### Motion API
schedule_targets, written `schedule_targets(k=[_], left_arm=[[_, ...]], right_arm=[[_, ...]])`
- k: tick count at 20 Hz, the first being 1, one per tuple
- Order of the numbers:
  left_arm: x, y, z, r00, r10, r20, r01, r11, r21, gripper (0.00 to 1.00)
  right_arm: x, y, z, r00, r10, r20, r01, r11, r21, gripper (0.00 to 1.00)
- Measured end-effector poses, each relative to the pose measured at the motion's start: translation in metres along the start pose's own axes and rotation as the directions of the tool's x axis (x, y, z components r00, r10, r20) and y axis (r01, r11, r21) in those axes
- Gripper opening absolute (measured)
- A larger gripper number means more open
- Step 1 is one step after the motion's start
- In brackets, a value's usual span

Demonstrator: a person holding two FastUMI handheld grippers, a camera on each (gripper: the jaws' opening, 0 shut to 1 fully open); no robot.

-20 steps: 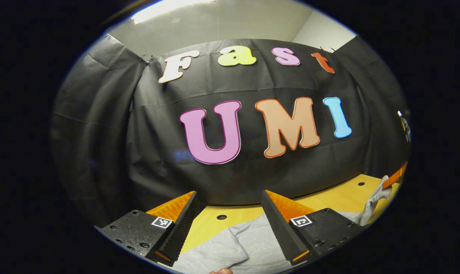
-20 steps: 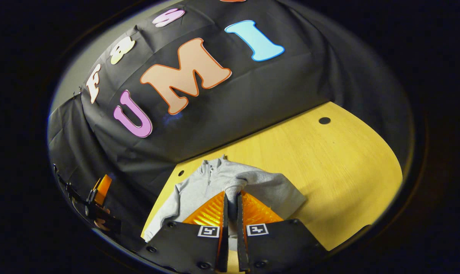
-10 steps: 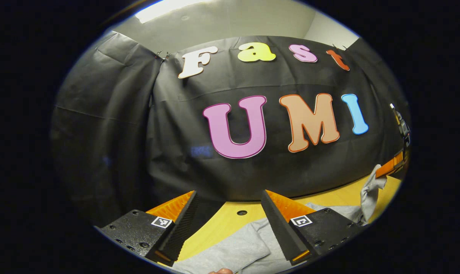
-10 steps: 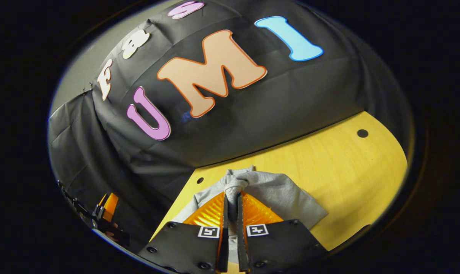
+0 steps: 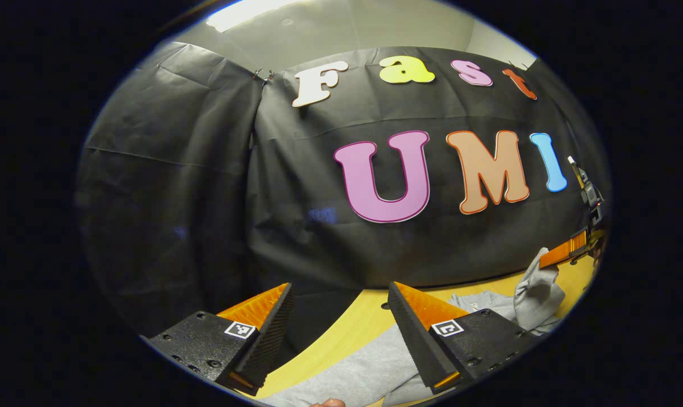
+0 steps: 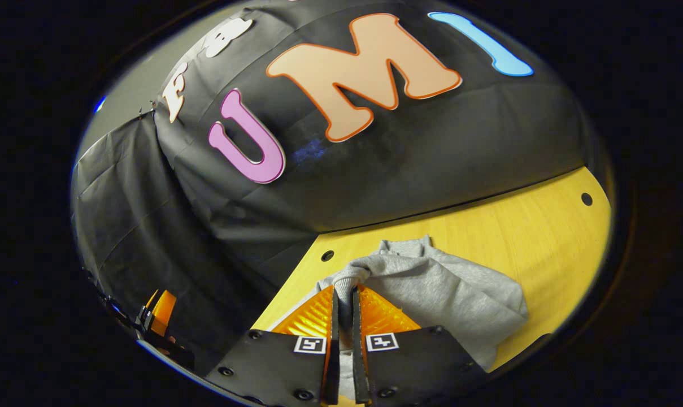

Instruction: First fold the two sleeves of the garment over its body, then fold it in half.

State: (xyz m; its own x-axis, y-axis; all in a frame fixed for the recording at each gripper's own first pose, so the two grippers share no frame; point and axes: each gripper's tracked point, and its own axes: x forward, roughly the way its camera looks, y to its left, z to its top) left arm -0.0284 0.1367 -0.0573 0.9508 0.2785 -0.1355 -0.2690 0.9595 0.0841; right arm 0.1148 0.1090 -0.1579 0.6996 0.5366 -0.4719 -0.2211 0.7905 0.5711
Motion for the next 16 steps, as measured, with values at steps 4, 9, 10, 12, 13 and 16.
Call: schedule_targets(k=[4, 9, 10, 12, 13, 16], left_arm=[[-0.002, 0.026, -0.007, 0.999, 0.038, -0.011, -0.038, 0.999, 0.007, 0.96], [-0.006, 0.062, -0.016, 0.995, 0.095, -0.029, -0.095, 0.995, 0.005, 0.96], [-0.007, 0.068, -0.018, 0.994, 0.106, -0.032, -0.106, 0.994, 0.007, 0.96], [-0.011, 0.081, -0.022, 0.991, 0.127, -0.043, -0.126, 0.992, 0.014, 0.97], [-0.012, 0.088, -0.025, 0.989, 0.138, -0.045, -0.137, 0.99, 0.018, 0.97], [-0.016, 0.103, -0.03, 0.984, 0.17, -0.058, -0.169, 0.985, 0.025, 0.96]], right_arm=[[0.031, 0.027, -0.014, 0.998, 0.032, -0.045, -0.032, 0.999, -0.012, 0.12], [0.07, 0.053, -0.046, 0.988, 0.063, -0.143, -0.061, 0.998, 0.015, 0.12], [0.079, 0.057, -0.052, 0.986, 0.065, -0.156, -0.065, 0.998, 0.008, 0.11], [0.097, 0.063, -0.067, 0.98, 0.067, -0.187, -0.071, 0.997, -0.016, 0.11], [0.104, 0.066, -0.074, 0.976, 0.066, -0.205, -0.073, 0.997, -0.027, 0.11], [0.13, 0.069, -0.104, 0.962, 0.049, -0.269, -0.068, 0.996, -0.062, 0.11]])
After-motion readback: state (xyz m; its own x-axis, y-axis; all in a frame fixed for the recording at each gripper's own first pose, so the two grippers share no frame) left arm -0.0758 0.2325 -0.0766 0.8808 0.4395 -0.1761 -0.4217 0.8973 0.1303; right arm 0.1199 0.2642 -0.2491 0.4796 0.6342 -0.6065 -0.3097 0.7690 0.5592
